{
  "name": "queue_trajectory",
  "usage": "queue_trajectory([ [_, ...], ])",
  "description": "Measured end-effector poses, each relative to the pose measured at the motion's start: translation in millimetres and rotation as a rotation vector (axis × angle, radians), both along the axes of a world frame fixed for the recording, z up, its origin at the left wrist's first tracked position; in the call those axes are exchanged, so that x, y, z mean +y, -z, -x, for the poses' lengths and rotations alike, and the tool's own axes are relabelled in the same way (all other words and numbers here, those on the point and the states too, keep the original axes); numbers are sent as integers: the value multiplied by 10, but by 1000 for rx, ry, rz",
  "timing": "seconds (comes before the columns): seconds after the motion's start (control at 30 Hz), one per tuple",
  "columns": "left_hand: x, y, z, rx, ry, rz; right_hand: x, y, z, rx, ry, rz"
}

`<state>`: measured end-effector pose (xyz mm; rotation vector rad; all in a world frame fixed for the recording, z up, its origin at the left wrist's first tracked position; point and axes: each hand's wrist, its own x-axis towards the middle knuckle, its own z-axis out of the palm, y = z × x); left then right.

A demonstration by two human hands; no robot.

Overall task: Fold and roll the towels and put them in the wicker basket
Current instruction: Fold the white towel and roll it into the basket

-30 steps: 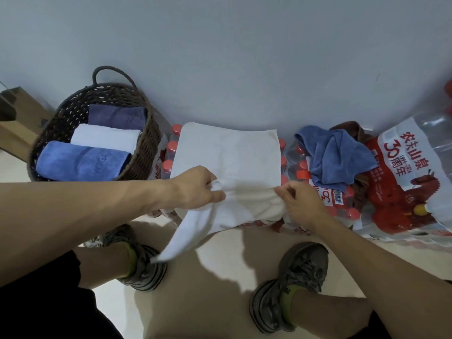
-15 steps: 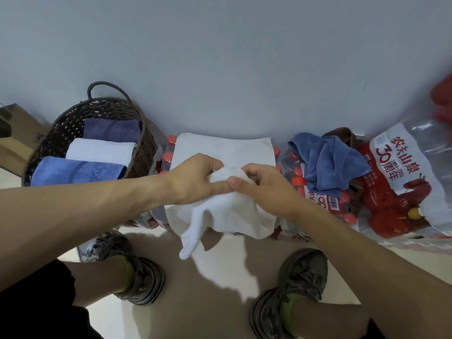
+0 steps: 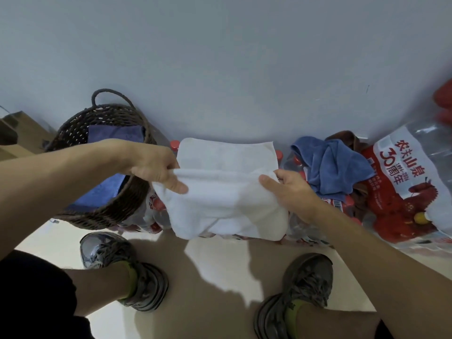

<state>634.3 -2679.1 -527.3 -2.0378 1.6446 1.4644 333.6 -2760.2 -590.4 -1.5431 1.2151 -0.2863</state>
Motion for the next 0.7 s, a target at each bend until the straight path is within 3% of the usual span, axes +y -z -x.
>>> queue_trajectory([
  [0.1, -26, 30, -84, 201, -335, 103, -83, 29, 52, -66, 76, -86],
  [0.23, -140, 93, -106, 285, -775, 282, -205, -43, 151, -86, 155, -178],
  [0.33, -218, 134, -81, 355, -905, 340, -305, -71, 167, -147, 264, -172],
  [0.53, -364, 297, -57, 343, -1054, 562, -434, -132, 19, -539, 512, -159],
  [0.6, -329, 378, -33, 269, -977, 524, -424, -67, 9, -404, 526, -171],
  [0.7, -180, 542, 26, -111, -721, 463, -326, 114, 45, 2, 456, -205],
])
